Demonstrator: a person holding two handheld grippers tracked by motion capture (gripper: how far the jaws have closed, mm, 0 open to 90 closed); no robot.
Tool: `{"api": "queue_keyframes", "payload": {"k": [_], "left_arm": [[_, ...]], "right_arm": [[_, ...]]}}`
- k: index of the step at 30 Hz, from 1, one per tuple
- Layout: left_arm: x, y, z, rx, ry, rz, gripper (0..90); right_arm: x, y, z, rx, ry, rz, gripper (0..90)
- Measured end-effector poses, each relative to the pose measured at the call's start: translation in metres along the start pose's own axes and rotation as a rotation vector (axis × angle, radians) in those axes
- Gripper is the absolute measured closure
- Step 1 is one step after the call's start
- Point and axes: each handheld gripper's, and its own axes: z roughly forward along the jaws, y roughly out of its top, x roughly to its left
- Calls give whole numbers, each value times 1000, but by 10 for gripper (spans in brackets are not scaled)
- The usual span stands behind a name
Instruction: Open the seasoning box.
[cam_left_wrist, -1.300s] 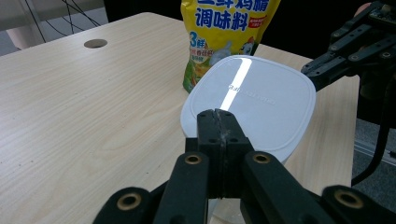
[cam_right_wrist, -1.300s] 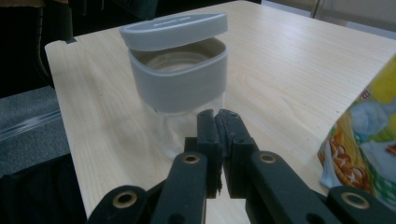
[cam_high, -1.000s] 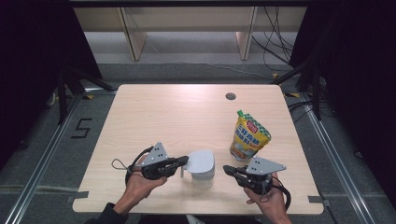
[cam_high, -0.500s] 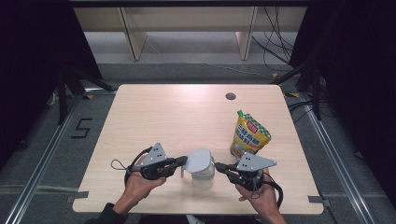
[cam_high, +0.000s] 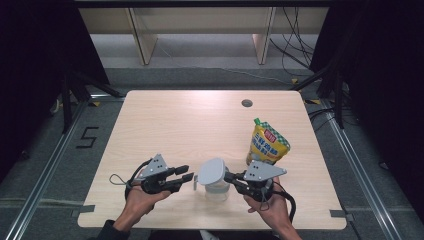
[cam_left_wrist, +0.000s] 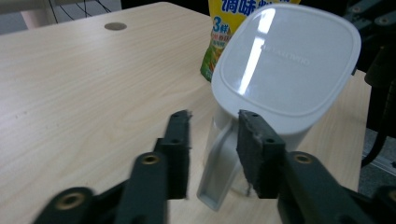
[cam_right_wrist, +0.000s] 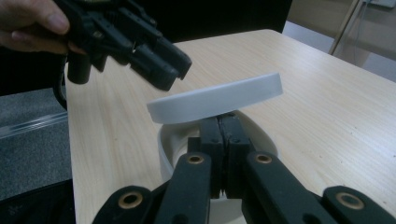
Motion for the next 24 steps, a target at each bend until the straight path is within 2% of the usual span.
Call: {"api": "queue_keyframes", "payload": {"k": [1,2,3,4,7,8,9,10,11,12,14,15,16,19,20,22,23,24], "left_arm": [[0,0,0,0,0,0,539],[-1,-6,-3,18,1,-2,489],[-1,-6,-3,18,1,-2,473],[-2,-12,-7,34,-2,9,455],[-2,-17,-10,43,0,15,395],[-4,-22,-12,51,-1,-4,385],[-4,-22,-12,51,-1,-4,382],[-2,-24,-15,64,3,14,382],[1,-26,-17,60,3,29,382],[4,-31,-18,57,21,2,380],[6,-33,-19,68,26,-6,374],[6,-36,-19,72,31,-29,364],[5,-38,-19,71,32,-34,360],[3,-39,-18,65,33,-31,358],[3,-40,-17,69,27,-30,357],[2,-41,-15,78,25,-32,355],[5,-41,-16,82,24,-3,355],[5,-41,-16,82,24,-3,354]], "right_arm": [[0,0,0,0,0,0,900],[1,3,2,-9,6,-26,900],[1,3,2,-9,6,-26,900],[4,6,5,-5,15,-6,900],[7,8,8,-9,19,-12,900],[10,10,11,-11,17,-2,900],[10,10,11,-11,17,-2,900],[10,12,14,-24,10,-44,900],[10,12,14,-24,10,-44,900],[14,15,16,-11,36,-29,900],[14,16,18,-25,22,-45,900],[17,17,19,-18,33,-26,900],[19,19,22,-24,35,-20,900],[21,22,24,-6,60,-37,900],[22,24,28,-25,56,-60,900],[24,27,28,-17,66,-56,900],[26,27,28,-29,53,-45,900],[26,27,28,-29,53,-45,900]]}}
